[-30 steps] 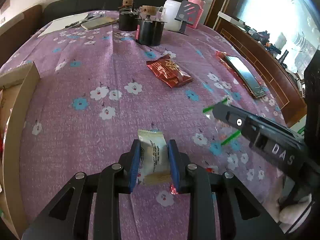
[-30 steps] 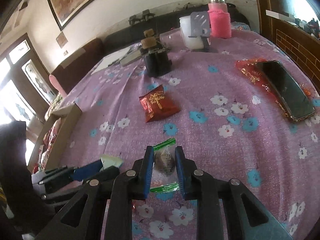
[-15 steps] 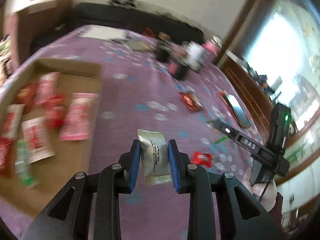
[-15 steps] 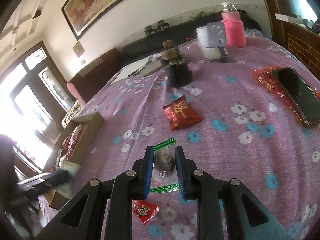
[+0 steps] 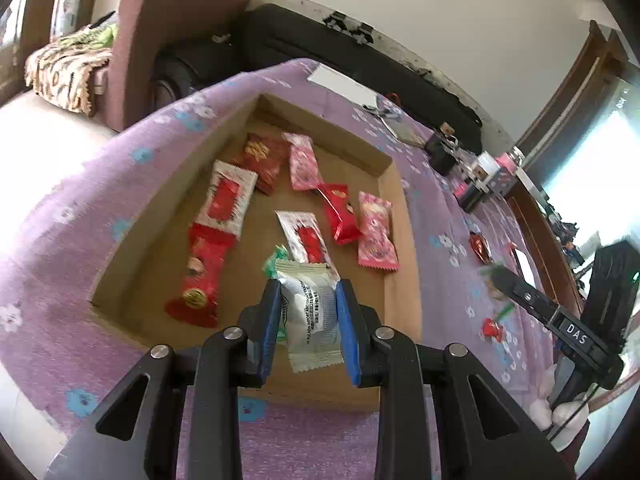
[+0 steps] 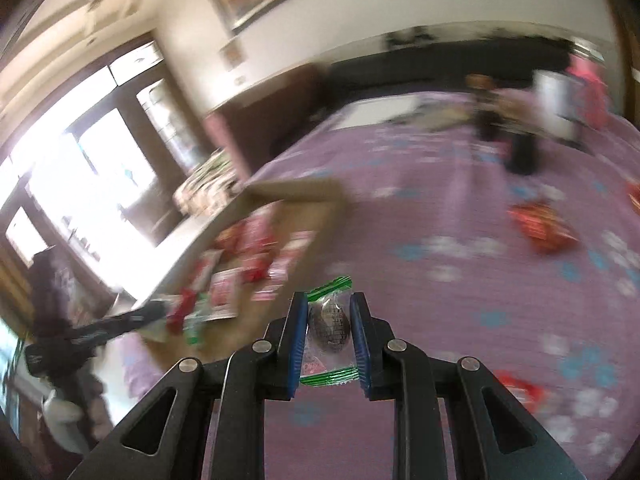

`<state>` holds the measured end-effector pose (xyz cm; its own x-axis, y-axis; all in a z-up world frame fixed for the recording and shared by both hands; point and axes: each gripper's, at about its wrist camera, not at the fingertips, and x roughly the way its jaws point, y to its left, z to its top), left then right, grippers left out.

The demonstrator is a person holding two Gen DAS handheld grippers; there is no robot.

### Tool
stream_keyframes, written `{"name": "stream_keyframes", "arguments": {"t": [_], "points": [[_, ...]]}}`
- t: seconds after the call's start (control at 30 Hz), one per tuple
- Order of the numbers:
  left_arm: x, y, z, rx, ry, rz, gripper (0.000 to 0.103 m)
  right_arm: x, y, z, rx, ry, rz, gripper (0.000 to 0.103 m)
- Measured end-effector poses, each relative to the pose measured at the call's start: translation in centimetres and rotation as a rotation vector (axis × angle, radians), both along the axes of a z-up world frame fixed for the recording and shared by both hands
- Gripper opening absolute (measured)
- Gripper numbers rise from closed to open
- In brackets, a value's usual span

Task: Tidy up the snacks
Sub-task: 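Carry the white packet and clear packet into the box and release both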

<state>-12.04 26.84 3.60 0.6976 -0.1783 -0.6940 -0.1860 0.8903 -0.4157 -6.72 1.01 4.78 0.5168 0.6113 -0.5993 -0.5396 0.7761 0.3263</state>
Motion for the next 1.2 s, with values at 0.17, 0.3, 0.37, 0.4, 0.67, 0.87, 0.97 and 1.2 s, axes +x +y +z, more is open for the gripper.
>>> {"name": "stream_keyframes", "arguments": {"t": [0.17, 0.3, 0.37, 0.4, 0.67, 0.87, 0.97, 1.2], "points": [[0.9, -0.5, -1.0, 0.034, 0.040, -0.007, 0.025, -0.3, 6.7, -0.5, -0.068, -0.002, 0.098, 0.022], [1.0, 0.5, -1.0, 0.101, 0.055, 0.041, 0.026, 0.2, 9.6, -1.9, -0.122, 0.013, 0.119, 0.022], [1.0, 1.2, -1.2, 0.128, 0.070, 0.069, 0.026, 0.2, 10.4, -2.4, -0.141, 0.015, 0.126, 0.022], [1.0, 1.3, -1.3, 0.140, 0.076, 0.076, 0.026, 0.3, 10.7, -2.7, -0.156, 0.013, 0.129, 0.022], [0.7, 1.7, -1.1, 0.111, 0.051, 0.072, 0.055, -0.1, 12.0, -3.3, -0.202, -0.030, 0.119, 0.025], [-0.6, 1.9, 0.4, 0.079, 0.017, 0.098, 0.055, -0.8, 10.2, -1.3, -0.154, -0.081, 0.087, 0.034], [-1.4, 1.5, 1.3, 0.067, -0.007, 0.098, 0.055, -1.0, 7.8, -0.1, -0.115, -0.095, 0.044, 0.042], [-2.0, -1.9, 2.7, 0.054, -0.040, 0.029, 0.057, -0.1, -2.3, 0.5, -0.095, -0.083, -0.150, 0.043]]}}
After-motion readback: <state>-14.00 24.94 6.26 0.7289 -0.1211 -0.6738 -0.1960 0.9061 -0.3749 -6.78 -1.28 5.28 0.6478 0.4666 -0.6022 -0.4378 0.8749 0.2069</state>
